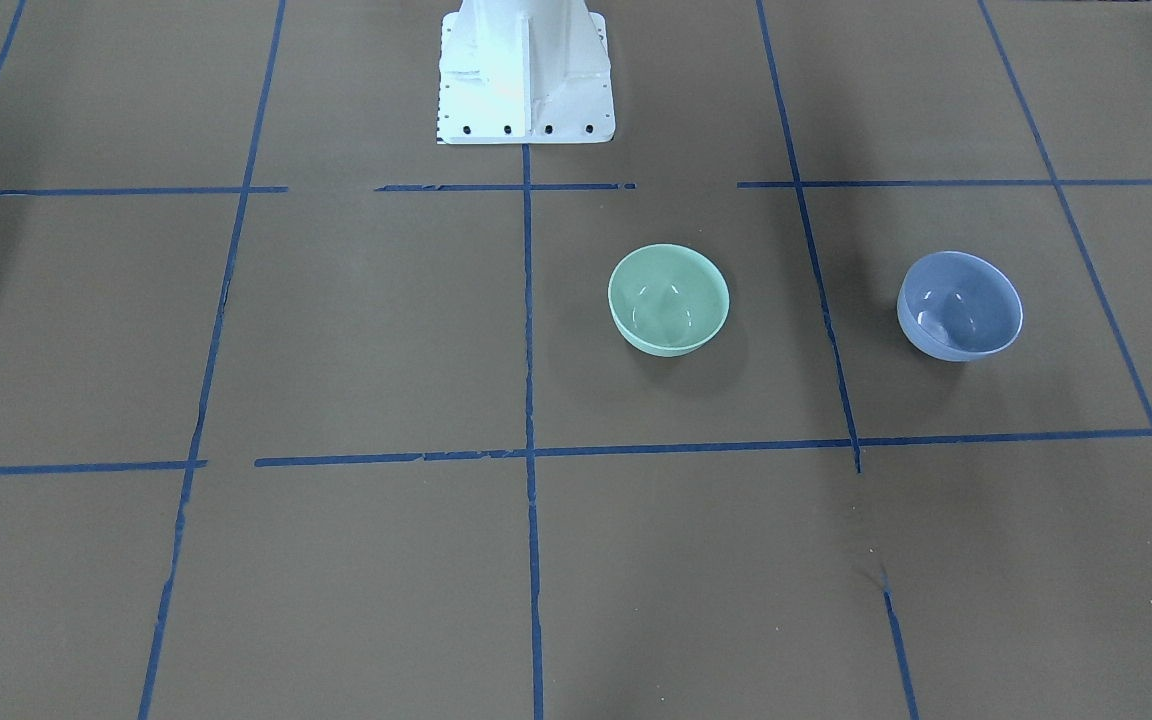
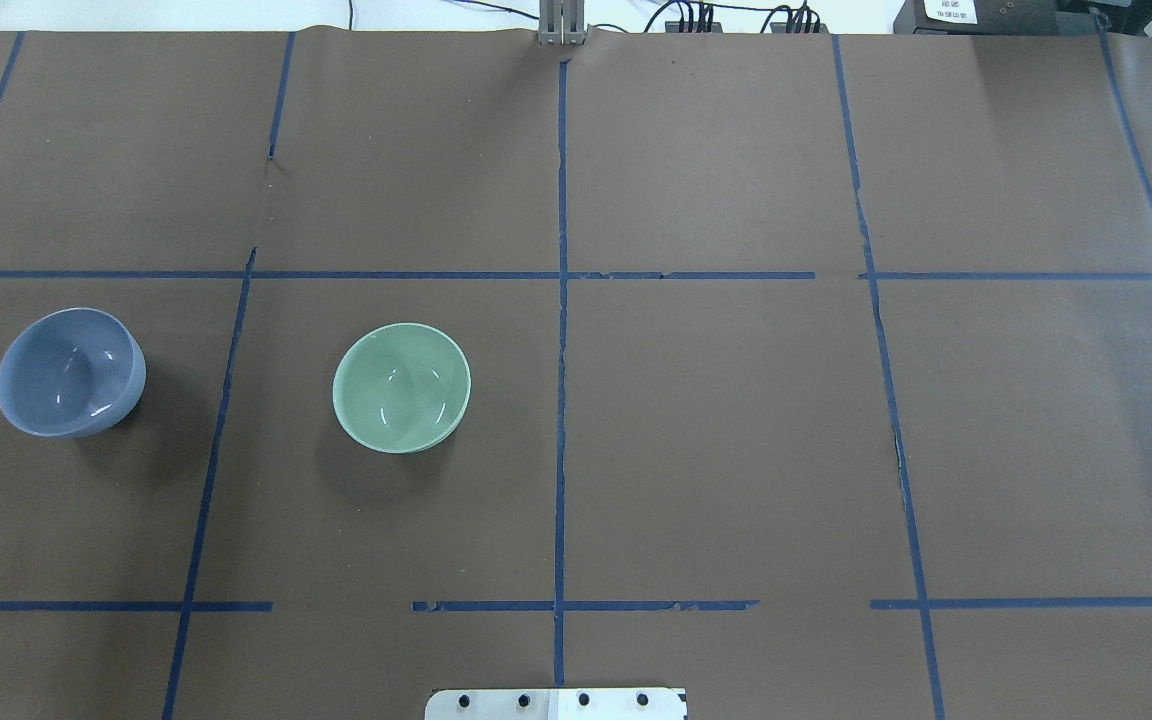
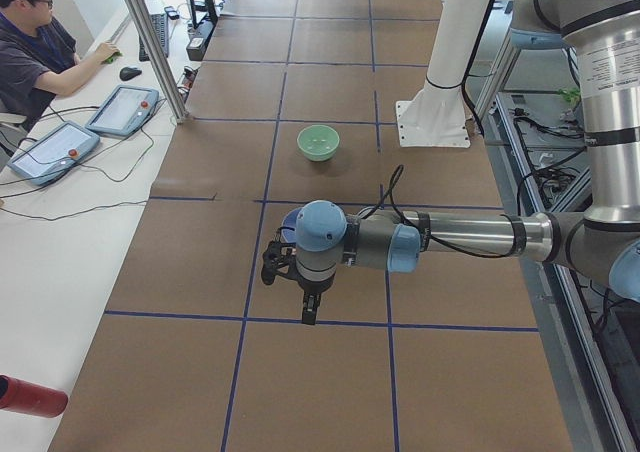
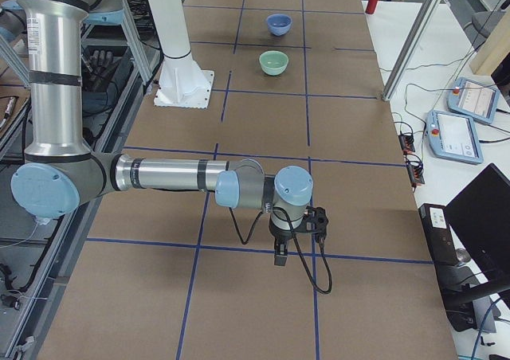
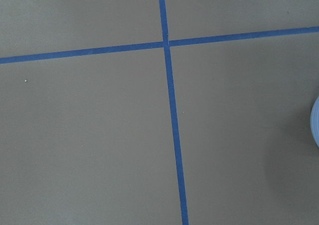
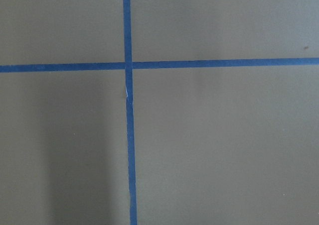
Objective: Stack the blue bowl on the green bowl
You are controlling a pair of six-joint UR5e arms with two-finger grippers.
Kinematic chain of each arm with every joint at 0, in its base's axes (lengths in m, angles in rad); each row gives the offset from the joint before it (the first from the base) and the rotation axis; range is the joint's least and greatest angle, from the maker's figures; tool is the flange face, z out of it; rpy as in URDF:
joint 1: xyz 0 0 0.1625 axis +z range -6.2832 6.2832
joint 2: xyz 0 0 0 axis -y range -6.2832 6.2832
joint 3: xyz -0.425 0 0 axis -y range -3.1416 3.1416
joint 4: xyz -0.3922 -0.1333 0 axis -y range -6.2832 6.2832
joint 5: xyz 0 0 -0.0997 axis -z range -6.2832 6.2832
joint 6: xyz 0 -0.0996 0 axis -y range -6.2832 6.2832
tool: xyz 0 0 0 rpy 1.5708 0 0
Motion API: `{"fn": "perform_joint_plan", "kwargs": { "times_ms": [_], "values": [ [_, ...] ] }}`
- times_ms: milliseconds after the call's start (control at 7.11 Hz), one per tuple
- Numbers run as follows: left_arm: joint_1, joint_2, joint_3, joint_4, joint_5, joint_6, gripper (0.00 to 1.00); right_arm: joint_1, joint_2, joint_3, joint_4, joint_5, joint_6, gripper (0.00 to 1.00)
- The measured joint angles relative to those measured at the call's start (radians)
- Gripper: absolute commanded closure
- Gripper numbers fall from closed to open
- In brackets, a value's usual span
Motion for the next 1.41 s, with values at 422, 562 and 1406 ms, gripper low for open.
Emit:
{"fn": "perform_joint_plan", "kwargs": {
  "times_ms": [422, 562, 1406],
  "values": [
    [0.000, -0.002, 0.018, -0.009, -0.001, 0.001, 0.00, -0.001, 0.000, 0.000, 0.000, 0.000, 0.001, 0.00],
    [0.000, -0.006, 0.022, -0.027, -0.001, 0.002, 0.00, 0.000, 0.000, 0.000, 0.000, 0.000, 0.001, 0.00],
    [0.333, -0.020, 0.057, -0.475, 0.107, -0.595, 0.00, 0.000, 0.000, 0.000, 0.000, 0.000, 0.000, 0.00]
  ]
}}
